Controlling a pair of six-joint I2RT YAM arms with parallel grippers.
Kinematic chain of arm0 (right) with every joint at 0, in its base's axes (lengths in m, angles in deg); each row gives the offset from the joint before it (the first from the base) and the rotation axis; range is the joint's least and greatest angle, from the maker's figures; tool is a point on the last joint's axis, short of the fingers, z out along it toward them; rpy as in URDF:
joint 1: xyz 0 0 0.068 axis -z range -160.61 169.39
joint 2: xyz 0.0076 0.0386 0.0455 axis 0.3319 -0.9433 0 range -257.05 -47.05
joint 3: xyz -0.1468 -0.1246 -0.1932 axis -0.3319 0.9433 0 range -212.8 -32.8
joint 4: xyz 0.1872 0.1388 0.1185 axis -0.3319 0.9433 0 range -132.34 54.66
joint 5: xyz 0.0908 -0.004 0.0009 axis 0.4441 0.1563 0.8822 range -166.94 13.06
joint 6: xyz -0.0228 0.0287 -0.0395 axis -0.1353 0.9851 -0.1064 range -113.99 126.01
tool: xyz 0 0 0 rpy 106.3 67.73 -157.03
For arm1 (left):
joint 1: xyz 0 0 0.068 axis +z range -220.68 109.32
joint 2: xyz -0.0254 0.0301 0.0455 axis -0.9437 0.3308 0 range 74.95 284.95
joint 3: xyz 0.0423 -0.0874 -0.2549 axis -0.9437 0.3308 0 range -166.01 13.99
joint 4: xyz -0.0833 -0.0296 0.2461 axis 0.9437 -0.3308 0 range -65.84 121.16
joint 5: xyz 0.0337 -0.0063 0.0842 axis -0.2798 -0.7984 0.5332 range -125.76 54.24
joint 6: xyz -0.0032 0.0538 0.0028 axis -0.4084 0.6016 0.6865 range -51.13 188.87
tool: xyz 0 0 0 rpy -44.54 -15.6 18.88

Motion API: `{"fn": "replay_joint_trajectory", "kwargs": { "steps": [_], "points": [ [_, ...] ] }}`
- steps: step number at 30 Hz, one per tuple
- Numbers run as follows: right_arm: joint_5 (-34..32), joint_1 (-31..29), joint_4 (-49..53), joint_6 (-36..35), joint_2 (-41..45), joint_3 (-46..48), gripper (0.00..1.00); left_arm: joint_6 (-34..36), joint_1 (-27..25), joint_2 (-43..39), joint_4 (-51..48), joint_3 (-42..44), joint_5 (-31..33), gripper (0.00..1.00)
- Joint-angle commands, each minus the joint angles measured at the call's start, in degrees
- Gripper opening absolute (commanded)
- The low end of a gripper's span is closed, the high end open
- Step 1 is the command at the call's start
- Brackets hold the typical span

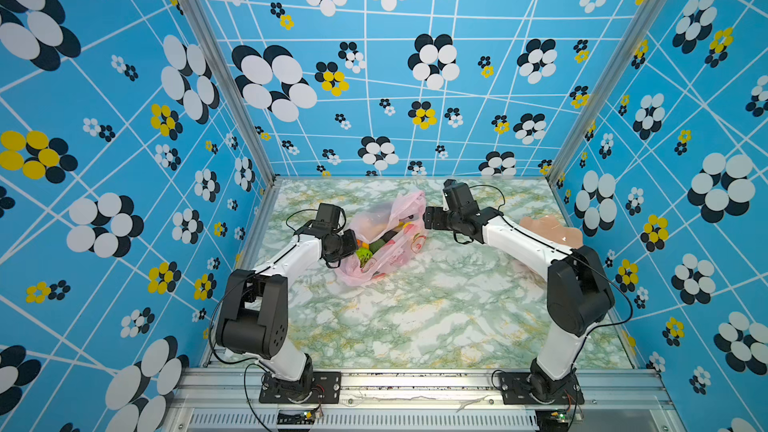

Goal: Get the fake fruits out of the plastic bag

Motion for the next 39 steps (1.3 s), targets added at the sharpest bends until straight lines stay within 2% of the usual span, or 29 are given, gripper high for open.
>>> {"fn": "replay_joint_trajectory", "kwargs": {
  "steps": [1,4,6,9,12,15,20,25,33,37,39],
  "points": [
    [-8.6,-5.9,1.1,-2.4,2.5,2.2,0.87,-0.1,-0.2,-2.8,1.8,1.5,0.5,0.00],
    [-10.3,-11.4,3.0,-8.2,0.8,-2.4,0.84,-0.3,-0.2,-4.4,2.5,2.1,1.3,0.00],
    [-8.3,-13.8,4.3,-10.9,-2.2,-6.0,0.83,-0.2,-0.3,-5.3,2.4,2.1,1.8,0.00],
    [-3.5,-15.3,4.7,-11.2,-7.9,-9.7,0.81,0.0,-0.2,-6.1,1.9,1.5,1.8,0.00],
    [-1.4,-15.8,4.3,-10.6,-12.9,-13.3,0.81,0.3,-0.2,-6.3,1.4,1.2,1.4,0.00],
    [-0.7,-15.8,5.1,-10.4,-17.8,-18.8,0.76,0.3,-0.4,-6.5,1.2,1.4,1.2,0.00],
    [-1.0,-14.2,6.2,-9.2,-25.6,-27.5,0.69,1.2,-0.3,-6.9,0.6,2.0,1.1,0.00],
    [-1.3,-9.7,9.8,-9.6,-33.6,-40.4,0.59,2.6,-0.3,-7.6,0.2,4.0,1.7,0.00],
    [2.6,-5.2,17.8,-11.3,-49.3,-68.4,0.50,4.1,-1.2,-7.0,1.9,5.6,0.2,0.00],
    [4.1,-4.2,21.2,-10.8,-54.9,-79.8,0.49,4.6,-2.7,-5.6,1.3,4.1,0.4,0.00],
    [4.6,-4.2,22.9,-10.8,-54.4,-80.9,0.54,4.4,-3.2,-5.0,1.2,3.2,0.5,0.00]
  ]
}}
